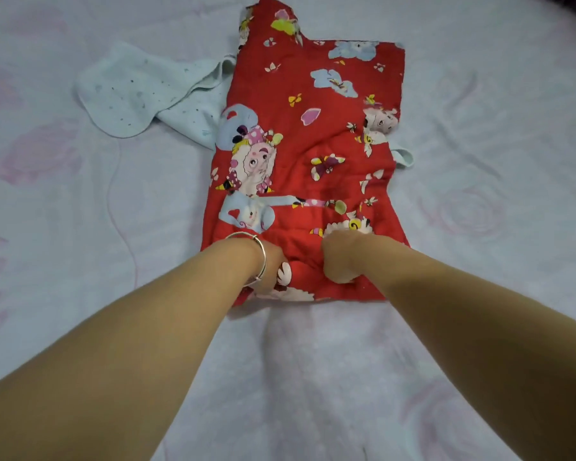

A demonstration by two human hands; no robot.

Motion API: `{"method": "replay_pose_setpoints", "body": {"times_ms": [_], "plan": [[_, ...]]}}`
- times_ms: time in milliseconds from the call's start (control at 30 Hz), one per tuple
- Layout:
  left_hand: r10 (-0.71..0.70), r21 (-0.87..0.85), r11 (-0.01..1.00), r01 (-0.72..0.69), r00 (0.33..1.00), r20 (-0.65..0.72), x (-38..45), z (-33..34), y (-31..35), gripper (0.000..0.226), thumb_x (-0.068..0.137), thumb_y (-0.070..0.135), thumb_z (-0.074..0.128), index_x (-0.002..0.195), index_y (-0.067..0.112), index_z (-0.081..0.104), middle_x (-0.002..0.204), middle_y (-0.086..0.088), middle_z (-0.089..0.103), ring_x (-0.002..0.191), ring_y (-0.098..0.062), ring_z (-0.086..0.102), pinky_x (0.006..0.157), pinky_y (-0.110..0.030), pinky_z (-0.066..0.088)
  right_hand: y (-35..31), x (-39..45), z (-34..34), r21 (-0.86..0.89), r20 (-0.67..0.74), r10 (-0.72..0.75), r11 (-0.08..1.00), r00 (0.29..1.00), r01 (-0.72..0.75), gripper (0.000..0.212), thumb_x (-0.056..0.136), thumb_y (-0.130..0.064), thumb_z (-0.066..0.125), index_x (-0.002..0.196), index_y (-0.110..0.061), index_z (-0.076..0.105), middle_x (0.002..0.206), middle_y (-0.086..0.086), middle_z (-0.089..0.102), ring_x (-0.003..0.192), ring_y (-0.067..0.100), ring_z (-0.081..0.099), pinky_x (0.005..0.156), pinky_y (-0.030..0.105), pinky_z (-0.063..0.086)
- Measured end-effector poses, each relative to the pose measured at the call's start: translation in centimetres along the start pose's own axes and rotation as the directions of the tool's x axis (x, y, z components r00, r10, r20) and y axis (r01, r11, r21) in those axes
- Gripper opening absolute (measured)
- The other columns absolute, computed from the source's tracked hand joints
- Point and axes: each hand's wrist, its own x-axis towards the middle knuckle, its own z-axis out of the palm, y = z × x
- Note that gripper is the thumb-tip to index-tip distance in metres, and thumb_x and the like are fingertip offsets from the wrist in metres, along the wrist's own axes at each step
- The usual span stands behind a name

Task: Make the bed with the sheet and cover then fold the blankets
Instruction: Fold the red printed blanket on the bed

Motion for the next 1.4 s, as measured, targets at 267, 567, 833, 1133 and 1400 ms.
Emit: {"method": "replay_pose_setpoints", "body": {"times_ms": [267, 567, 833, 1133, 1400], "plan": [[0.054, -0.586, 0.792, 0.170, 0.937, 0.344, -0.4, 8.8, 3.2, 0.052, 0.085, 0.037, 0.058, 0.132, 0.015, 0.051, 0.108, 0.001, 0.062, 0.092, -0.017, 0.057, 0.071, -0.026, 0.055, -1.3, -4.1, 5.8, 0.242, 0.613, -0.118, 0.969, 0.781, -0.044, 0.050, 0.074, -0.024, 0.074, 0.121, -0.011, 0.062, 0.118, 0.006, 0.060, 0.092, 0.021, 0.059, 0.097, 0.034, 0.045], [-0.421, -0.786, 0.617, -0.035, 0.829, -0.368, -1.3, 5.0, 1.0, 0.042, 0.091, 0.014, 0.051, 0.133, 0.015, 0.047, 0.134, -0.010, 0.051, 0.120, -0.025, 0.052, 0.101, -0.028, 0.040, 3.6, -2.2, 2.8, 0.797, -0.238, 0.442, 0.598, 0.865, -0.086, 0.032, 0.093, -0.008, 0.044, 0.117, 0.002, 0.062, 0.121, 0.019, 0.062, 0.111, 0.034, 0.059, 0.090, 0.031, 0.048], [-0.527, -0.671, 0.734, -0.108, 0.533, -0.662, 2.8, -0.7, -3.3, 0.050, 0.091, 0.023, 0.052, 0.139, 0.019, 0.041, 0.143, -0.006, 0.037, 0.130, -0.029, 0.036, 0.107, -0.040, 0.034, 9.4, 4.5, 1.1, 0.954, -0.234, 0.799, 0.298, 0.554, -0.028, 0.041, 0.092, -0.030, 0.046, 0.109, 0.005, 0.056, 0.114, 0.025, 0.060, 0.107, 0.041, 0.054, 0.091, 0.042, 0.044], [-0.472, -0.608, 0.772, 0.185, 0.808, -0.354, 12.2, -10.5, -7.7, 0.052, 0.099, 0.046, 0.020, 0.149, 0.034, 0.011, 0.160, -0.007, 0.002, 0.146, -0.037, -0.004, 0.116, -0.059, 0.007, 16.8, 12.8, -4.1, 0.989, -0.007, 0.783, 0.097, 0.622, -0.110, 0.068, 0.080, -0.043, 0.066, 0.128, 0.000, 0.046, 0.127, 0.018, 0.056, 0.117, 0.036, 0.054, 0.100, 0.043, 0.046], [-0.687, -0.703, 0.637, 0.318, 0.648, -0.329, 16.8, -11.9, -9.1, 0.074, 0.092, 0.053, 0.039, 0.149, 0.028, 0.000, 0.160, -0.004, -0.001, 0.143, -0.035, 0.011, 0.109, -0.055, 0.018, 21.0, 16.6, -3.4, 0.987, 0.076, 0.623, -0.157, 0.778, 0.030, 0.043, 0.081, -0.009, 0.067, 0.122, -0.002, 0.058, 0.123, 0.016, 0.061, 0.097, 0.025, 0.058, 0.075, 0.032, 0.051]]}}
